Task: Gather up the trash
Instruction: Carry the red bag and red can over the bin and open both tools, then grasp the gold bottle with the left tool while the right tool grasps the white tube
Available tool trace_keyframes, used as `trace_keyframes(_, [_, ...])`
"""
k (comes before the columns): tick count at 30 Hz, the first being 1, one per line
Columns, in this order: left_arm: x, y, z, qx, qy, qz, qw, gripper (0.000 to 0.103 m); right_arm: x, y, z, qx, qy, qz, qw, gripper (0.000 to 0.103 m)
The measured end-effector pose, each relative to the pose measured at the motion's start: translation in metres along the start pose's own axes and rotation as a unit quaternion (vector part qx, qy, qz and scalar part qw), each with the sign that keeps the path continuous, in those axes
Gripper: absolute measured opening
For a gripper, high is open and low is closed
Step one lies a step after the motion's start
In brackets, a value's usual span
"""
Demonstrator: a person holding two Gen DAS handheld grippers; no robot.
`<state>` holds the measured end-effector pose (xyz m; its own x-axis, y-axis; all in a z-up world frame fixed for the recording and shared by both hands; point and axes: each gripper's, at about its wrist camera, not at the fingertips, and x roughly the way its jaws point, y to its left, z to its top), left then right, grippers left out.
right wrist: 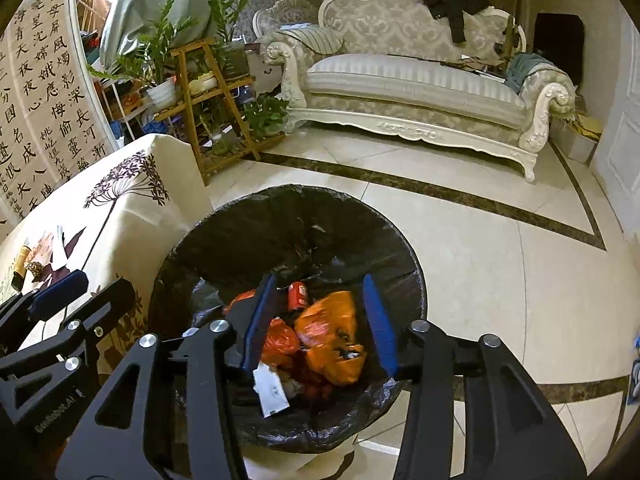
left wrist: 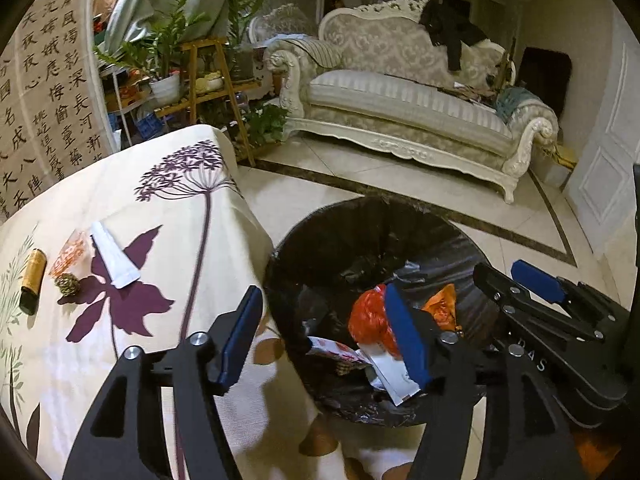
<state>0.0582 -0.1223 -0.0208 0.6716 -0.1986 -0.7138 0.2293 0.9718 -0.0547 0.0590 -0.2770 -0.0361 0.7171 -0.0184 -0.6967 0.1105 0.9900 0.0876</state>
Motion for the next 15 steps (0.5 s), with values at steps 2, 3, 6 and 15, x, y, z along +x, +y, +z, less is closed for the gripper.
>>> trace_keyframes(2, [-0.004,0.006,0.002,-0.008,-0.003,0.003,1.0000,0.066,-0.002,0.003,0.001,0.000,-0.003,0.002,1.000,0.045])
trace_keyframes(3, [-0.006,0.010,0.002,-0.011,-0.005,0.005,0.9999,0.067,-0.003,0.004,0.002,-0.001,-0.004,0.004,1.000,0.046])
trace_keyframes(6, [-0.011,0.022,0.002,-0.021,-0.008,0.015,0.9996,0.068,-0.005,0.011,0.004,-0.004,-0.006,0.009,1.000,0.046])
trace_keyframes(15, [-0.028,0.078,0.000,-0.059,-0.018,0.060,0.9963,0.071,-0.007,0.061,0.010,-0.038,-0.007,0.046,0.998,0.047])
